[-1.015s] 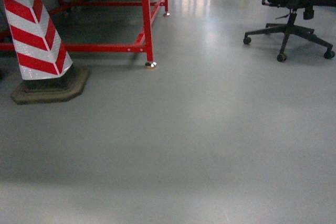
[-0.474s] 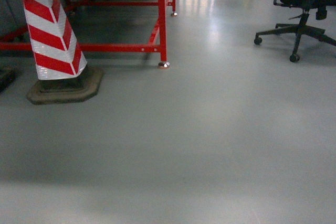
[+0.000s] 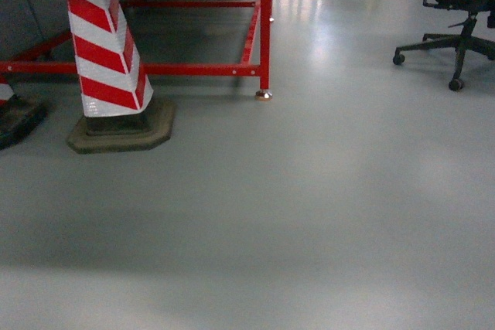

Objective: Pick capacitor and pack into box

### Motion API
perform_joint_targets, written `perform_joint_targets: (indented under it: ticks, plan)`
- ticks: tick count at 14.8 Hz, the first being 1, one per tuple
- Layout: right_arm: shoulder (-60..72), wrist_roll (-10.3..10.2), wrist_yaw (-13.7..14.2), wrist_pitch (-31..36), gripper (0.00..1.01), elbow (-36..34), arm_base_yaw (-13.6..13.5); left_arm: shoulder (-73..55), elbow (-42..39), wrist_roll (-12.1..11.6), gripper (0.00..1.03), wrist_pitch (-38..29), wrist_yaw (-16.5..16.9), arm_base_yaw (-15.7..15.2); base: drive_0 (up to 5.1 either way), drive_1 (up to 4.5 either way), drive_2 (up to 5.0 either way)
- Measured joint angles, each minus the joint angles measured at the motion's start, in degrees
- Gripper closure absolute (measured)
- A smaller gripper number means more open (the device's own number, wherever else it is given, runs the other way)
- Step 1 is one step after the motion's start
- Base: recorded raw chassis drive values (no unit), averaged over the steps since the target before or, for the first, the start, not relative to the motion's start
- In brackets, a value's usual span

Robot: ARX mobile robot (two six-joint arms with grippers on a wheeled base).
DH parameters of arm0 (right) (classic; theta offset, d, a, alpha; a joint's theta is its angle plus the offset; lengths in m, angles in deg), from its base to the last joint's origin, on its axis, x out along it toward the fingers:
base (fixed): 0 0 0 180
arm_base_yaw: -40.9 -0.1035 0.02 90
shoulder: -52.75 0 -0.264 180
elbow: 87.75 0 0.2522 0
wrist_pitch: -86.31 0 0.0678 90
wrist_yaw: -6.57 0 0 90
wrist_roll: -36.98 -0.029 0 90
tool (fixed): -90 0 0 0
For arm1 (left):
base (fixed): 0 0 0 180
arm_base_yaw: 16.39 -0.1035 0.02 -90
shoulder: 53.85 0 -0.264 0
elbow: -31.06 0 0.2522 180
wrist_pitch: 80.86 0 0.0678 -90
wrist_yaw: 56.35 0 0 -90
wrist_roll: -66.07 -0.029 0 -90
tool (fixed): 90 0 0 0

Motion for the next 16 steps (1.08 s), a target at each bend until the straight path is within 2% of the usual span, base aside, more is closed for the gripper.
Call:
perform_joint_targets:
  ticks: [16]
  plan:
    - [0.0, 0.0, 0.0, 0.0, 0.03, 0.0, 0.0, 0.0, 0.0, 0.0, 0.59, 0.1, 0.0, 0.0, -5.0, 2.38, 2.4]
